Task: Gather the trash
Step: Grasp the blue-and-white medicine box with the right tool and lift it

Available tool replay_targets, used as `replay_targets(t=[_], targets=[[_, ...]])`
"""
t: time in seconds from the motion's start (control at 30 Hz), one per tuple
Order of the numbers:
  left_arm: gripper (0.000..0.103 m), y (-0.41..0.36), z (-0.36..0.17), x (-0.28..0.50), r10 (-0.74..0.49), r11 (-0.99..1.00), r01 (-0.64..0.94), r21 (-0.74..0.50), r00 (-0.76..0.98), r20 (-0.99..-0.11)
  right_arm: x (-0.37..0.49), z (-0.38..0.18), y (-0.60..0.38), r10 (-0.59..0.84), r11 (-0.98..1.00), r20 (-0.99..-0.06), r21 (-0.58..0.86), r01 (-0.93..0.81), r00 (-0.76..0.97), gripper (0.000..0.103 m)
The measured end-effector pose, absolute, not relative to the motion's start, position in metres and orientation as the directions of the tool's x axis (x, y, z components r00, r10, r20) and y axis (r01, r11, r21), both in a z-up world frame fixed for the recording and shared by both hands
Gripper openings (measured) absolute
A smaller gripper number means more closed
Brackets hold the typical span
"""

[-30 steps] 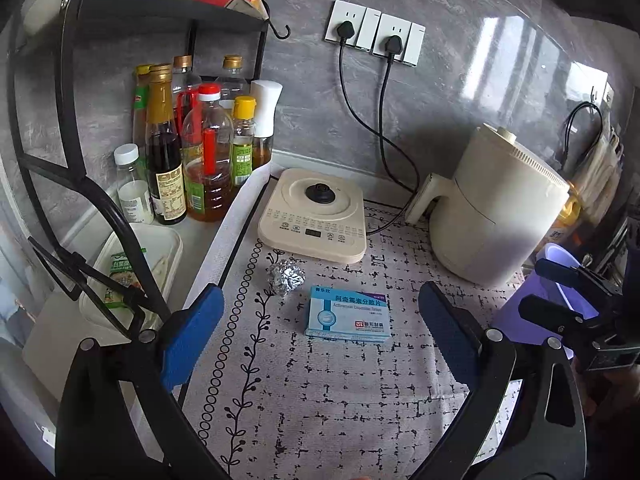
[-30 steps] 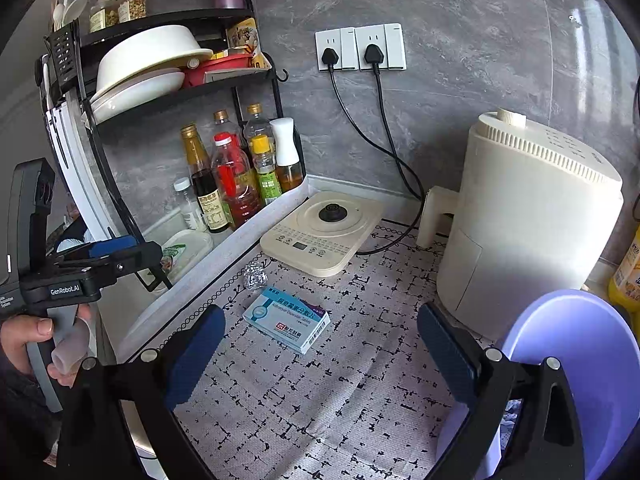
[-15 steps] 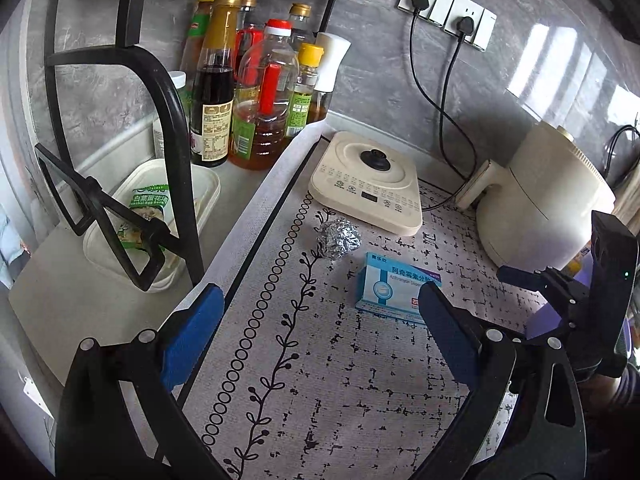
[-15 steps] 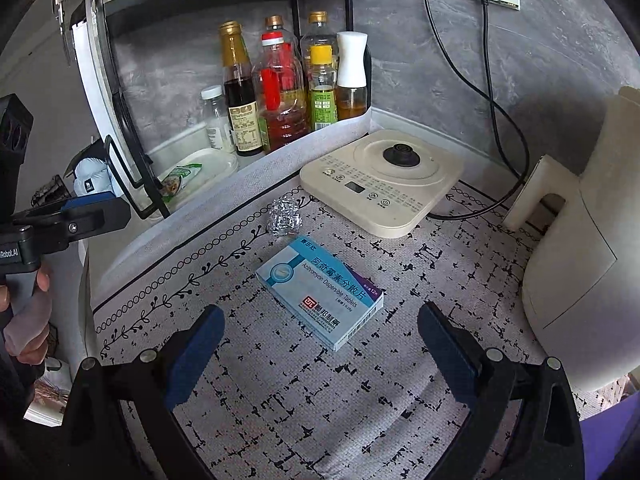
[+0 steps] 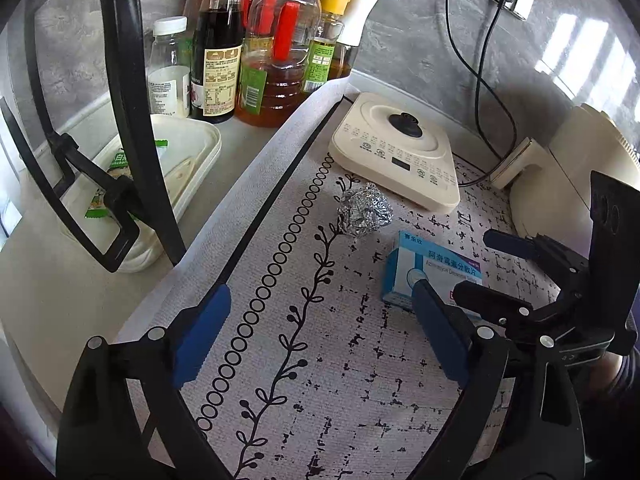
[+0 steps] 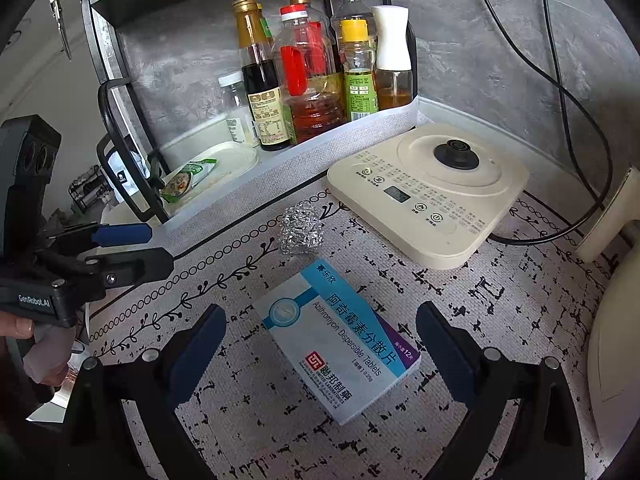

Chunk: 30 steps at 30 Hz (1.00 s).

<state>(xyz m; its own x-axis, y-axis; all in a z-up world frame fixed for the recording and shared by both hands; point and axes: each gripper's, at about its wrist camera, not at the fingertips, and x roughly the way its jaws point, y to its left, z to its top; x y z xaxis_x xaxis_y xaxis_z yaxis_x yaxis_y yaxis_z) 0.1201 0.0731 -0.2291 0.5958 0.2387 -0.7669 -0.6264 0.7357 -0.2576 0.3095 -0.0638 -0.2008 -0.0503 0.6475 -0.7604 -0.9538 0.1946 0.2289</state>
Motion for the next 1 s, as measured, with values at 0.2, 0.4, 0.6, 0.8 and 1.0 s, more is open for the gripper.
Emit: replay_targets(t=[0.2,0.4,0.6,0.8,1.0], targets=[[0.086,0.076,-0.237,0.111,0.245,0.710,-0.657,-0.254,0.568,-0.786,0.319,-0.218,-0.054,0.632,0.174,-0.769,0.267,-0.948,-0.101,0.092],[0.086,0.078,-0.237,0.104,0.246,0.699,-0.664,-0.264,0.570,-0.784,0.301,-0.228,-0.054,0.583,0.117,-0.798,0.269,-0.956,-0.154,0.087],[0.082,0.074,-0.231,0.107,0.231,0.721,-0.637,-0.274,0.593,-0.771,0.281,-0.237,-0.063,0.503,0.125,-0.863,0.132,-0.983,-0.052,0.063],[0.076,0.066,-0.227,0.124,0.186,0.767,-0.575,-0.285,0.624,-0.759,0.295,-0.225,-0.088,0.508,0.233,-0.861,0.111,-0.966,0.024,0.062],[0.075,0.058,-0.226,0.155,0.128,0.819,-0.496,-0.290,0.650,-0.749,0.316,-0.211,-0.111,0.509,0.385,-0.853,0.107,-0.917,0.115,0.062]])
